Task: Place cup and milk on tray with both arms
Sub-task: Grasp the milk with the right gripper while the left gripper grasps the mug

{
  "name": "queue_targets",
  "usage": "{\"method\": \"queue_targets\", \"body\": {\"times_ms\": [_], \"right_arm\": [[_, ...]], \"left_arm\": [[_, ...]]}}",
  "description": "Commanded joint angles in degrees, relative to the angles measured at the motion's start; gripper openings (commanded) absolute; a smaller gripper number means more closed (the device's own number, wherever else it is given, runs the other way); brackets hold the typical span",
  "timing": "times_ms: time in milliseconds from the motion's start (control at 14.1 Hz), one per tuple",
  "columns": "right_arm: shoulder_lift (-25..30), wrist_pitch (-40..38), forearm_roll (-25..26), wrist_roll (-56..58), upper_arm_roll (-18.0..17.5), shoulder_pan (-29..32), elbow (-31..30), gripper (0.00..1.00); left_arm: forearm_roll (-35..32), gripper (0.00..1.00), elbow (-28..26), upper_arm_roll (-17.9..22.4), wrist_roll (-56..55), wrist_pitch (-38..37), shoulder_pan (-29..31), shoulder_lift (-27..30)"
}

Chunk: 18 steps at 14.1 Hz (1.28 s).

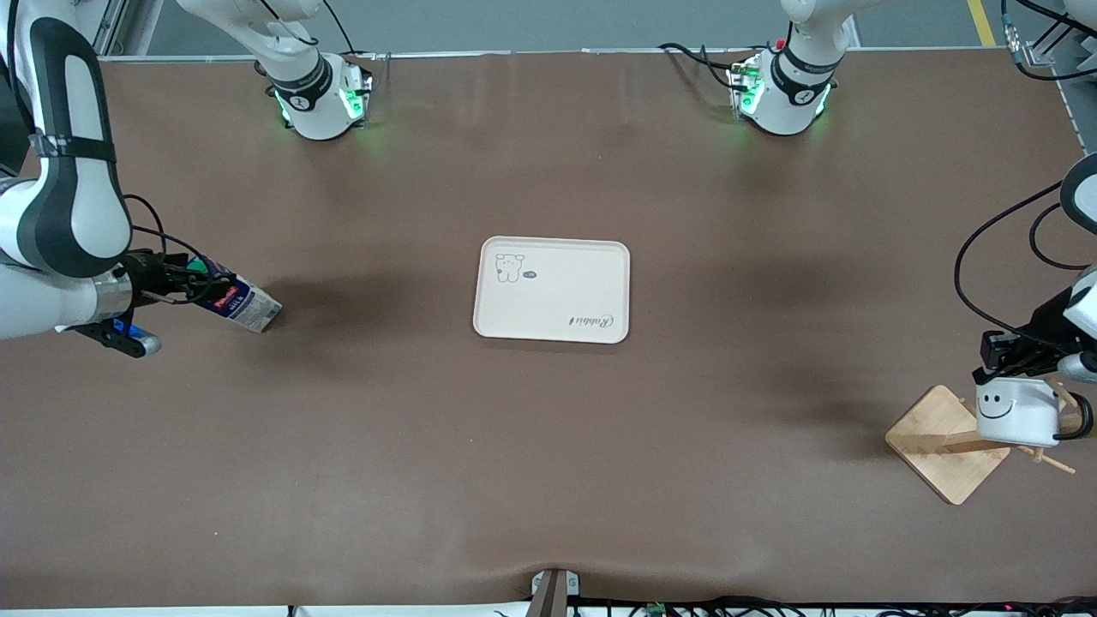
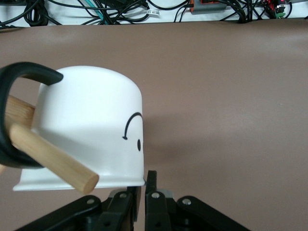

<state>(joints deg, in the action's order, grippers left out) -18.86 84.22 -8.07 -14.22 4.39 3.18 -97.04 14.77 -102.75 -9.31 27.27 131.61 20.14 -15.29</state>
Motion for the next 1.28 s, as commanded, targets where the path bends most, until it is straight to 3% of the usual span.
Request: {"method": "queue_targets", "body": {"times_ms": [0, 284, 711, 1209], "right_arm": [[0.1, -0.2, 1.2, -0.4, 0.2, 0.4, 0.1, 1.00], [-0.4, 2.0, 5.3, -0.1, 0.2, 0.8, -0.5, 1.00], [-0.7, 9.9, 5.3, 0.2, 0.2, 2.5, -5.6, 1.00], [-0.7, 8.9, 5.3, 0.5, 0.1, 2.2, -6.0, 1.00]], "left_arm": [[-0.7, 0.00, 0.7, -0.2, 0.9, -0.3, 0.0, -0.4], [-0.6, 0.00, 0.9, -0.1, 0.2, -2.4, 0.1, -0.2], [-0.6, 0.00, 1.4, 0.1, 0.2, -7.1, 0.5, 1.3], [-0.7, 0.00, 1.4, 0.6, 0.1, -15.0, 0.5, 4.7]]}}
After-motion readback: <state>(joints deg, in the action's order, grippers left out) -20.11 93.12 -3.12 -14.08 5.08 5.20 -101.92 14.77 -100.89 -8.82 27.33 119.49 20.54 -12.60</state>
